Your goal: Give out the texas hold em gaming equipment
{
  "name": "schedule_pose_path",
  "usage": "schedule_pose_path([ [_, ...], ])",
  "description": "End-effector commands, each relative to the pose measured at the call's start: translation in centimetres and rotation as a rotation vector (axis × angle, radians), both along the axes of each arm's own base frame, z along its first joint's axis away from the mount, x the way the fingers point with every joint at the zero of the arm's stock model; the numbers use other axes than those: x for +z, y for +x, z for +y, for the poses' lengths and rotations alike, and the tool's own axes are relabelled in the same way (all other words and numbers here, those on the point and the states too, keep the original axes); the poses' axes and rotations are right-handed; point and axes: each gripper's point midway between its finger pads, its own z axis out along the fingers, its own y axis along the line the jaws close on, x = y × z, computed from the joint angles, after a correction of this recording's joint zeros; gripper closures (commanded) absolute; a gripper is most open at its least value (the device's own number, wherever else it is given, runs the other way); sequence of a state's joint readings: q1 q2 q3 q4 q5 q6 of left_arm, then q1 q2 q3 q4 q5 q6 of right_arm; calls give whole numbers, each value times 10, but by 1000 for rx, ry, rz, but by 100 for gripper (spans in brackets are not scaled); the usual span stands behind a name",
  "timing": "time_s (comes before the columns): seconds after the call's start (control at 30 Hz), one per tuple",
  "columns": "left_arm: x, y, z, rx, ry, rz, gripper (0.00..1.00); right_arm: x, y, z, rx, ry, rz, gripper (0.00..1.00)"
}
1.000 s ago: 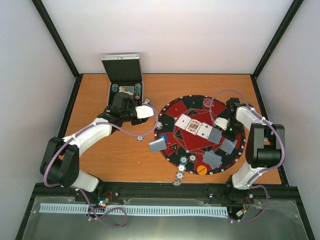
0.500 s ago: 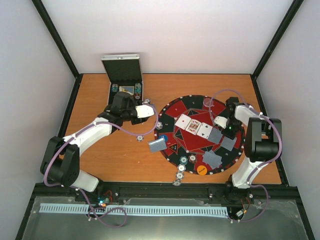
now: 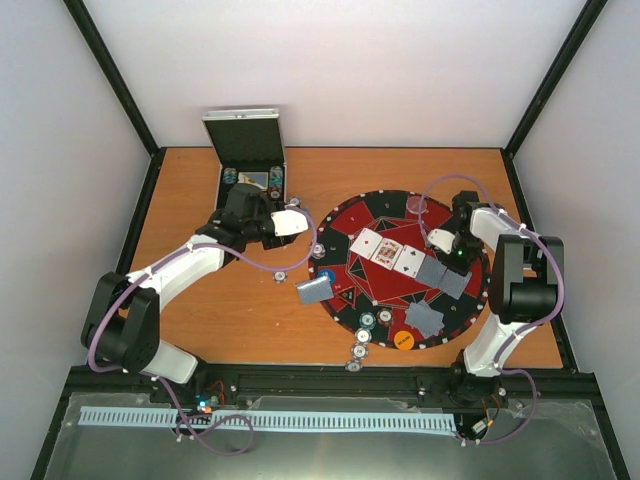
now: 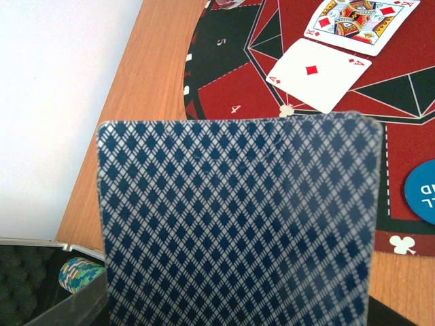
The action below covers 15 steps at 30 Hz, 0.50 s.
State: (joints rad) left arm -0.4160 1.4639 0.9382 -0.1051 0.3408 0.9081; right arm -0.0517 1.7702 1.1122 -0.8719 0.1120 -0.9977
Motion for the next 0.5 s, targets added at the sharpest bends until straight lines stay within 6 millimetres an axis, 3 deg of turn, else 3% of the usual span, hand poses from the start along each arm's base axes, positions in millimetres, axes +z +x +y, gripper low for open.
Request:
schedule_pose_path([
  [0.0,18,9,-3,-5,-27,-43,47,-3,-3,1,-17,19,23,97],
  [0.2,17,9,-3,-7,-27,-42,47,-5,-1,-2,-17,5,19,96],
  [0.47,17,10,-3,-5,-27,-40,47,-1,10,-10,-25,-43,-27,73],
])
